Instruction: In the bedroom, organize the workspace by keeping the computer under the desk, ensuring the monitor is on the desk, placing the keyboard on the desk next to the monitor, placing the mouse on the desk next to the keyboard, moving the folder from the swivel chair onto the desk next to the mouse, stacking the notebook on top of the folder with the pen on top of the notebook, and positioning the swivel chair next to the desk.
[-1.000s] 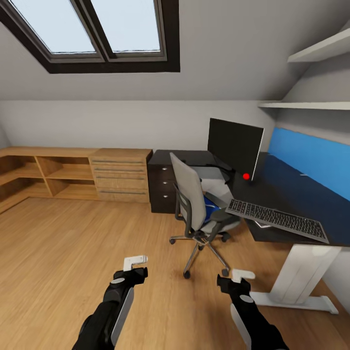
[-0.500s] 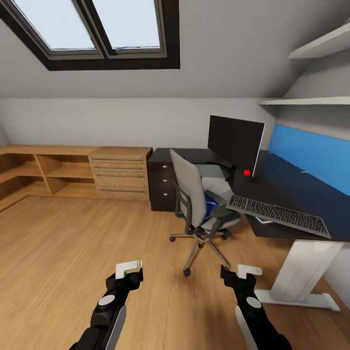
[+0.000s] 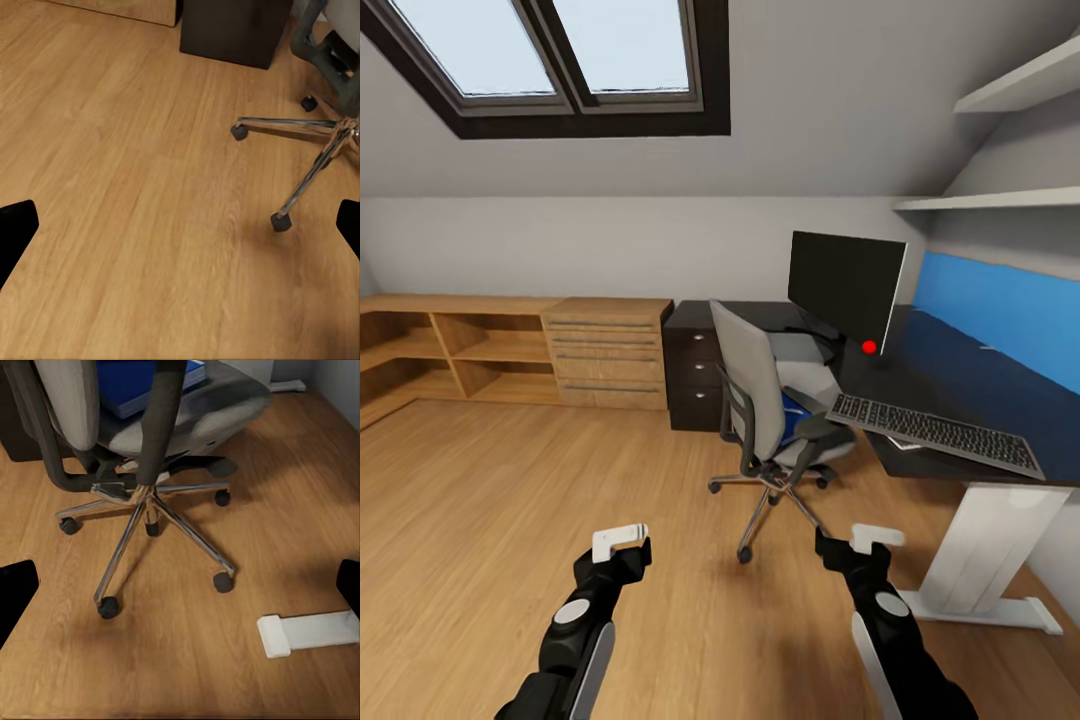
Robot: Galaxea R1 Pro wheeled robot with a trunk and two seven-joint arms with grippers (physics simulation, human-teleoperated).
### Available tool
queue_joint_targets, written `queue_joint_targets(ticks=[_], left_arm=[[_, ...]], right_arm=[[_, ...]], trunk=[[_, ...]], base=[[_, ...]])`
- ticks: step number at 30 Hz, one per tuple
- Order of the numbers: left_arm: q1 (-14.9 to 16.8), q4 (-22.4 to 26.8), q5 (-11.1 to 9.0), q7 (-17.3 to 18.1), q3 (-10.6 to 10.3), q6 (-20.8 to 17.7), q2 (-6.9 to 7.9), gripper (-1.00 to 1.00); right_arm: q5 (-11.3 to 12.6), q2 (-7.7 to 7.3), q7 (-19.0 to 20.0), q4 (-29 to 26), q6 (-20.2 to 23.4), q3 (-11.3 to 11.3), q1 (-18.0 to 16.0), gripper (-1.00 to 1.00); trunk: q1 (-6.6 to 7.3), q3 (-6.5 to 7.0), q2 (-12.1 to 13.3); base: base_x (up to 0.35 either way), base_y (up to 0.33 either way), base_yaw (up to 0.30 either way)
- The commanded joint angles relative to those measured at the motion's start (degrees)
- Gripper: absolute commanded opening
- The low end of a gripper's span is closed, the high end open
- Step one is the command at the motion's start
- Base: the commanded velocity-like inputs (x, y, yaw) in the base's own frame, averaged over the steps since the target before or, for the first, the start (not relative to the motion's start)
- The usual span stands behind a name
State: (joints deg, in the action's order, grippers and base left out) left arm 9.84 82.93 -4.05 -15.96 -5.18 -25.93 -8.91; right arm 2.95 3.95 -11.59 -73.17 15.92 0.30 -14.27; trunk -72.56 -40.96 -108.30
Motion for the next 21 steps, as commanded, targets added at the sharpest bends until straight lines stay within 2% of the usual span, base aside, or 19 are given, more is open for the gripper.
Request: queue_joint_targets(ticks=[1, 6, 8, 10, 12, 13, 15, 17, 21], left_arm=[[0.05, 0.26, -0.43, -0.47, -0.09, -0.27, 0.02, 1.0], [0.05, 0.84, -0.43, -0.48, -0.23, -1.99, -0.09, 1.0], [0.06, 1.35, -0.43, -0.48, -0.47, -4.53, -0.4, 1.0], [0.12, 2.68, -0.43, -0.57, -0.68, -9.85, -1.09, 1.0], [0.54, 3.05, -0.42, -0.65, -0.76, -13.14, -1.09, 1.0], [2.03, 3.3, -0.42, -0.71, -0.8, -16.47, -1.09, 1.0], [7.16, 3.55, -0.74, -0.7, -0.8, -22.99, -1.09, 1.0], [11.11, 3.13, -2.38, -0.65, -0.73, -28.18, -1.09, 1.0], [12.39, -0.16, -3.8, -0.55, -0.5, -29.79, -1.09, 1.0]], right_arm=[[0.32, 0.02, -0.26, -0.82, 1.67, 0.25, 0.02, 1.0], [0.59, 0.02, -0.16, -2.99, 7.24, 0.84, 0.12, 1.0], [0.45, 0.05, -0.34, -3.71, 8.43, 1.09, 0.12, 1.0], [0.35, 0.1, -0.46, -4.87, 9.86, 1.21, 0.01, 1.0], [0.35, 0.13, -0.49, -5.07, 11.28, 1.23, -0.24, 1.0], [0.46, 0.15, -0.46, -5.19, 13.63, 1.23, -0.87, 1.0], [0.64, 0.18, -0.33, -5.52, 19.33, 1.15, -3.48, 1.0], [1.23, 0.13, -0.17, -5.83, 23.03, 0.87, -5.88, 1.0], [2.65, -0.02, -0.06, -5.77, 23.7, 0.53, -6.69, 1.0]], trunk=[[-0.22, -0.24, -0.44], [-1.32, -1.14, -2.45], [-1.76, -1.5, -3.25], [-2.2, -1.86, -4.05], [-2.64, -2.22, -4.86], [-2.86, -2.4, -5.26], [-3.3, -2.76, -6.06], [-3.73, -3.12, -6.86], [-4.61, -3.83, -8.47]], base=[[0.0, 0.0, 0.0], [0.0, 0.0, 0.0], [0.0, 0.0, 0.0], [0.0, 0.0, 0.0], [0.0, 0.0, 0.0], [0.0, 0.0, 0.0], [0.0, 0.0, 0.0], [0.0, 0.0, 0.0], [0.0, 0.0, 0.0]])
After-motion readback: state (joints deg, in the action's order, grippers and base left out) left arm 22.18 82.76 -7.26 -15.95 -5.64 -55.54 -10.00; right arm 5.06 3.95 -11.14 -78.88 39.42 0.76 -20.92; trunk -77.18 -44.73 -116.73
